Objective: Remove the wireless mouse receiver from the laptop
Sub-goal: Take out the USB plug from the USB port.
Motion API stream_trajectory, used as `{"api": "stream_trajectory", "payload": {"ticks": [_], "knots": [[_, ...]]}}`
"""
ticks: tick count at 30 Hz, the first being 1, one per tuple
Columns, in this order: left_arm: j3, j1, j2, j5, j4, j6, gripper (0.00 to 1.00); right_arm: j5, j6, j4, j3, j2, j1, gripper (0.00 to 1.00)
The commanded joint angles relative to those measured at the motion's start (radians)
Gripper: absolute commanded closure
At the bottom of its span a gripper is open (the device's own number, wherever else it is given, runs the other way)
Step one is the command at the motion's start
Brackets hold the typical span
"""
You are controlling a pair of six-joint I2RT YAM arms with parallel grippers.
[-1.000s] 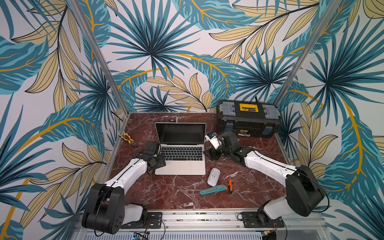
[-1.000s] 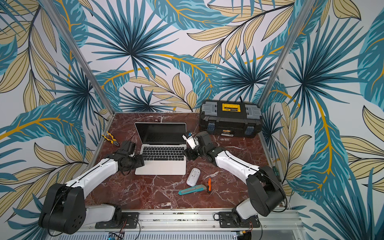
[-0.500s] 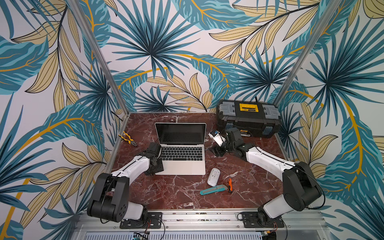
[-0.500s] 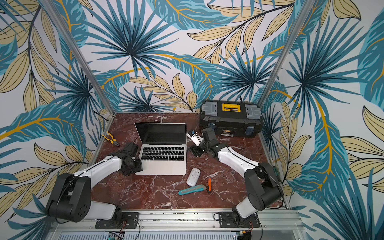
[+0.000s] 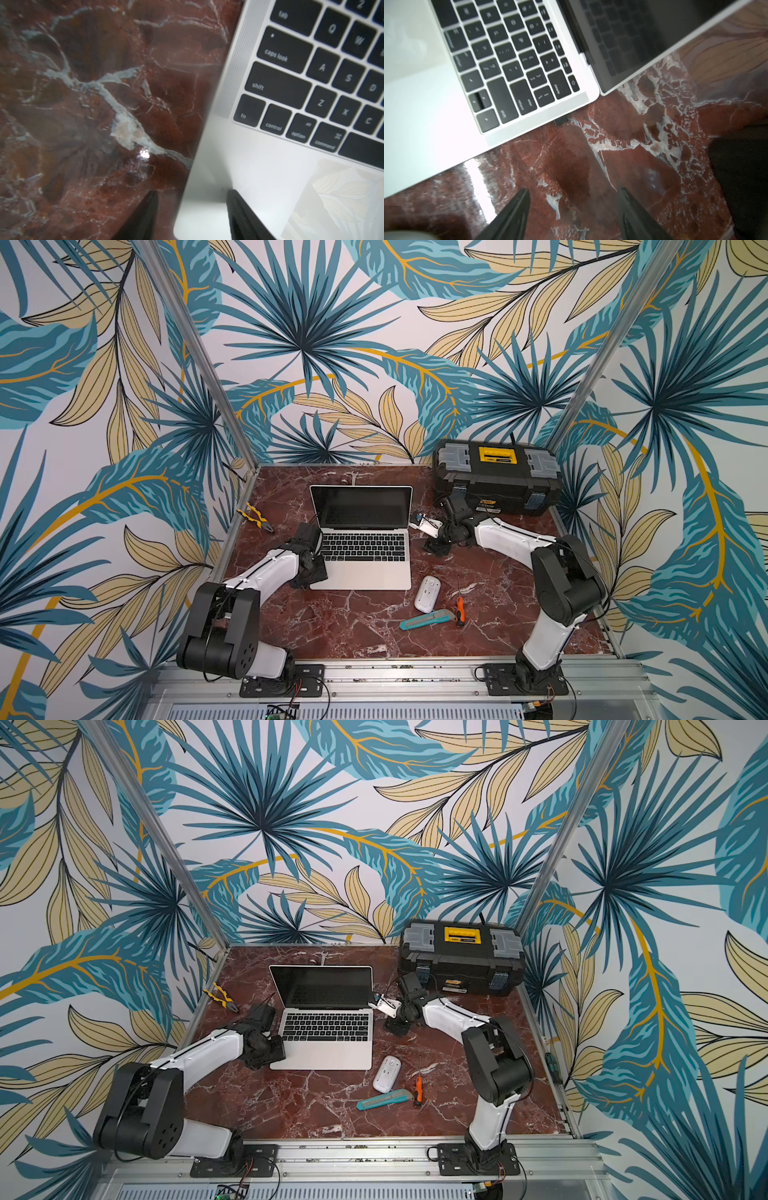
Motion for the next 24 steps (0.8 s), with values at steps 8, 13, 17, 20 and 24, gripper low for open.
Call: {"api": "stream_trajectory", "payload": {"ticks": [8,13,17,20,24], "knots": [[-0.013,0.009,0.03,0.001,-0.003,0.016,0.43,-0.021,-0.227,-0.125,0.132,0.157,-0.007,0.39],[-0.013,0.009,0.03,0.001,-0.002,0.016,0.43,-0.05,-0.292,-0.151,0.178,0.196,-0.005,0.42],[-0.015,0.009,0.03,0.001,0.0,0.017,0.43,-0.086,-0.307,-0.224,0.264,0.264,-0.005,0.47],[-0.014,0.008,0.028,0.002,-0.001,0.017,0.43,-0.119,-0.307,-0.278,0.323,0.311,-0.004,0.51],[-0.017,0.009,0.025,0.002,0.001,0.017,0.43,-0.12,-0.309,-0.305,0.355,0.351,0.001,0.53]]}}
